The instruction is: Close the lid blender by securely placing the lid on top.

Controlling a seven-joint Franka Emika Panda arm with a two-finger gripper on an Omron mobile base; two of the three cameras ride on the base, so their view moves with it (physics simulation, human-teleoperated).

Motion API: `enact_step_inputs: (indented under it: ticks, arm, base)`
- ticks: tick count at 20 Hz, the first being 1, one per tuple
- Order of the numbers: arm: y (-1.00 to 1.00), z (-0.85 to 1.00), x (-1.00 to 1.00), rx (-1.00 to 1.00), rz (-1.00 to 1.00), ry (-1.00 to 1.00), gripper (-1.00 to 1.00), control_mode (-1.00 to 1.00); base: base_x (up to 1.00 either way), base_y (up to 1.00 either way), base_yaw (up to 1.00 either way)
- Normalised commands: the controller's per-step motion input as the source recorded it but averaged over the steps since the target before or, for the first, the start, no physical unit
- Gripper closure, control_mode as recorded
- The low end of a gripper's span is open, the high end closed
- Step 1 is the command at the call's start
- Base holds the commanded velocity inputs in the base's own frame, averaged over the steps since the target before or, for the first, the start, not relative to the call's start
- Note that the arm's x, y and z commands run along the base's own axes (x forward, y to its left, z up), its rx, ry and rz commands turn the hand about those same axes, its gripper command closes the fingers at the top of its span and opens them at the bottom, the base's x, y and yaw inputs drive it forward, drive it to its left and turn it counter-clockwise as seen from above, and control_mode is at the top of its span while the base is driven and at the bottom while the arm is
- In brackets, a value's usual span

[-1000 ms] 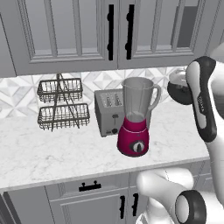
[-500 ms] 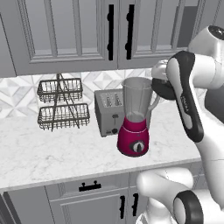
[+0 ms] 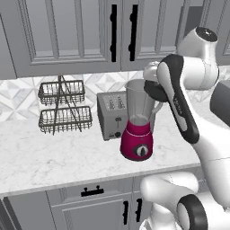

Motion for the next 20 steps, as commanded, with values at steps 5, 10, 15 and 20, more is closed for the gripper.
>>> enact_step_inputs:
  ticks: [5,10,15,20]
  arm:
    - [0.31,0.06,0.32,0.00,0.01,0.08,1.00,-1.00]
    - [0.01,0.00,0.21,0.00,0.00,0.04,1.00,-1.00]
    - [0.03,-0.01,0.35,0.00,0.00,0.04,1.00,-1.00]
    - [0.06,-0.01,0.36,0.00,0.00,0.00,1.00,-1.00]
  base:
    - [0.00,0.00,0.00]
    - [0.00,0.00,0.00]
    - [0.00,0.00,0.00]
    - [0.00,0.00,0.00]
